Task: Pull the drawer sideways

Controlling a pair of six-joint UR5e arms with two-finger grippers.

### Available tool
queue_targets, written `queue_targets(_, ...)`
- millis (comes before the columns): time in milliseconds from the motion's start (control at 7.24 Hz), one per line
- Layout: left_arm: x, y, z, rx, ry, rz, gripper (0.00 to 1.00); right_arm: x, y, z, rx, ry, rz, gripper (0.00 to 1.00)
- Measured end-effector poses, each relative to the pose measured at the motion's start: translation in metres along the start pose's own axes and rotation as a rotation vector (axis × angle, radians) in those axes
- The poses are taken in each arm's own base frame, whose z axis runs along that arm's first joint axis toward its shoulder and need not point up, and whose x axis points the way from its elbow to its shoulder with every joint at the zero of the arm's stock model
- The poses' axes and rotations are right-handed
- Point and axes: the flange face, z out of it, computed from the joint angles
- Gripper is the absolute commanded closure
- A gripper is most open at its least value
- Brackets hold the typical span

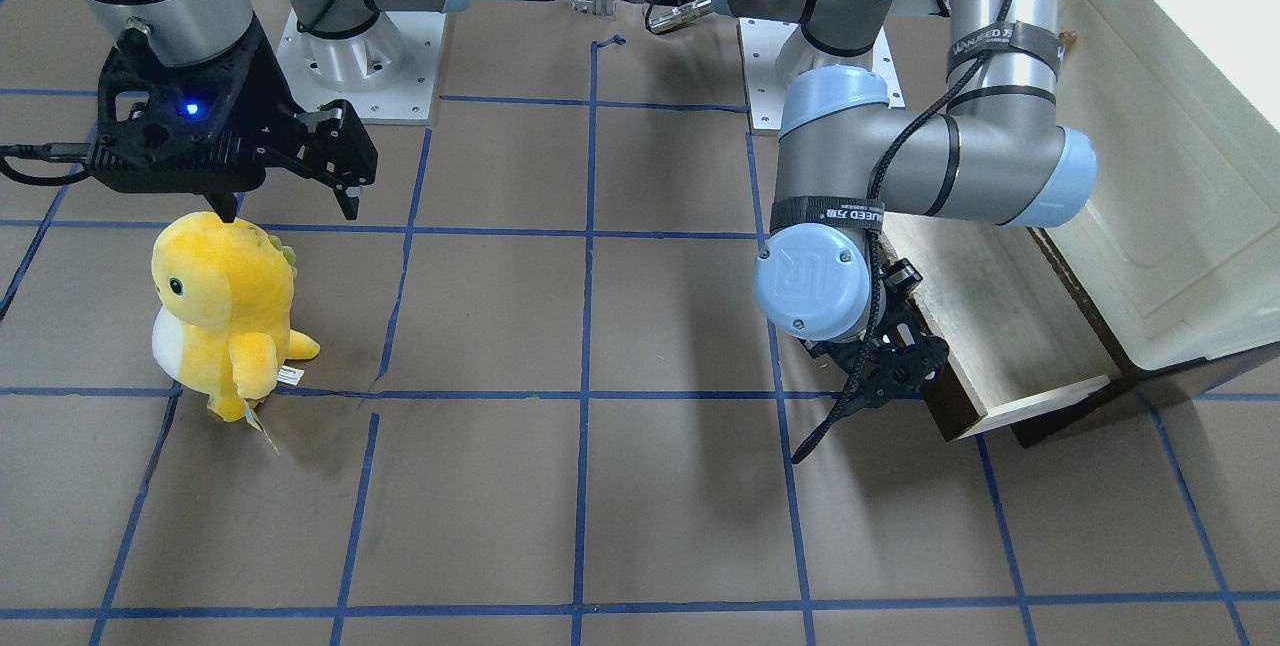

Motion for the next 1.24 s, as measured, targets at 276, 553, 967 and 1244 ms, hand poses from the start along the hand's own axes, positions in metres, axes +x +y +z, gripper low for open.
queue_targets(276, 0.003, 0.0, 0.0, 0.001, -0.001, -0.009, 0.01, 0.0, 0.0, 0.0, 0.0, 0.0, 0.0, 0.0)
queue_targets(553, -0.001, -0.002, -0.009, 0.018, 0.013, -0.022, 0.0, 0.0, 0.0, 0.0, 0.0, 0.001, 0.0, 0.0)
queue_targets(967, -0.033, -0.007, -0.066, 0.044, 0.148, 0.036, 0.0, 0.0, 0.0, 0.0, 0.0, 0.0, 0.0, 0.0)
queue_targets(1244, -0.076, -0.001, -0.119, 0.087, 0.303, 0.11, 0.0, 0.0, 0.0, 0.0, 0.0, 0.0, 0.0, 0.0)
